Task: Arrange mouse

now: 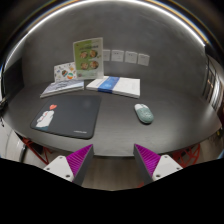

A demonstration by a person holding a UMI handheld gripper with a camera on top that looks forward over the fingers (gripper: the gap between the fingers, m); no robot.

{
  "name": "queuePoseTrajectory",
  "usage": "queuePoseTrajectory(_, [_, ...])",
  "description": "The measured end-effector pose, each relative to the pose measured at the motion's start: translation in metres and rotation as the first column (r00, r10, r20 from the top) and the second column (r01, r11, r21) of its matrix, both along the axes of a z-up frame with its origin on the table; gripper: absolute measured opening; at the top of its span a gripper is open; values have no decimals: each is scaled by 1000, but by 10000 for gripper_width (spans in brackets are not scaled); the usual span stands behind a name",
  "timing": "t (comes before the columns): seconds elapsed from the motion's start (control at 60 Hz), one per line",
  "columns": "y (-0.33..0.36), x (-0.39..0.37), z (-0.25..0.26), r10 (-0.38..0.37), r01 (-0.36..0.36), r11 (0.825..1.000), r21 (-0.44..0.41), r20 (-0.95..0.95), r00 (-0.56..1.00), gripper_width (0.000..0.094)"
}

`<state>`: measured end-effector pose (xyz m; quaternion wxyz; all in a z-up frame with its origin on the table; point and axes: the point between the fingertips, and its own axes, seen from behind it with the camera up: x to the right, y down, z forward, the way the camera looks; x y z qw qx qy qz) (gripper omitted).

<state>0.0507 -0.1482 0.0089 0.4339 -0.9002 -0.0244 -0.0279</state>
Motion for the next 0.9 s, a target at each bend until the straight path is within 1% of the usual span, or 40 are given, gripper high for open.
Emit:
queuePoseTrajectory(0.1, [4, -1, -9, -19, 19, 1000, -12, -32, 999, 842])
queuePoseTrajectory(0.25, [31, 3, -33, -55, 53, 998, -45, -26, 998, 840])
queuePoseTrajectory(0.333, [60, -17, -36, -48, 46, 998, -35, -60, 997, 843])
queuePoseTrajectory(0.45, [100, -33, -37, -79, 77, 996, -39, -30, 996, 847])
queuePoseTrajectory(0.55, [132, -48, -41, -102, 100, 994, -41, -47, 994, 840])
queuePoseTrajectory(0.667, [155, -69, -49, -146, 143, 989, -39, -79, 986, 839])
queuePoseTrajectory(0.75, [162, -83, -49, -177, 175, 984, -36, -83, 981, 808])
queuePoseTrajectory(0.767, [163, -86, -49, -182, 180, 983, -35, -84, 980, 820])
queuePoseTrajectory(0.8, [166, -92, -49, -196, 194, 980, -30, -81, 977, 679])
queuePoseTrajectory(0.817, [150, -113, -48, -190, 189, 982, -22, -87, 978, 609])
queuePoseTrajectory(0.833, [151, -115, -49, -193, 192, 981, -16, -83, 978, 538])
queuePoseTrajectory(0.9, [149, -134, -52, -185, 185, 983, -7, -94, 978, 512])
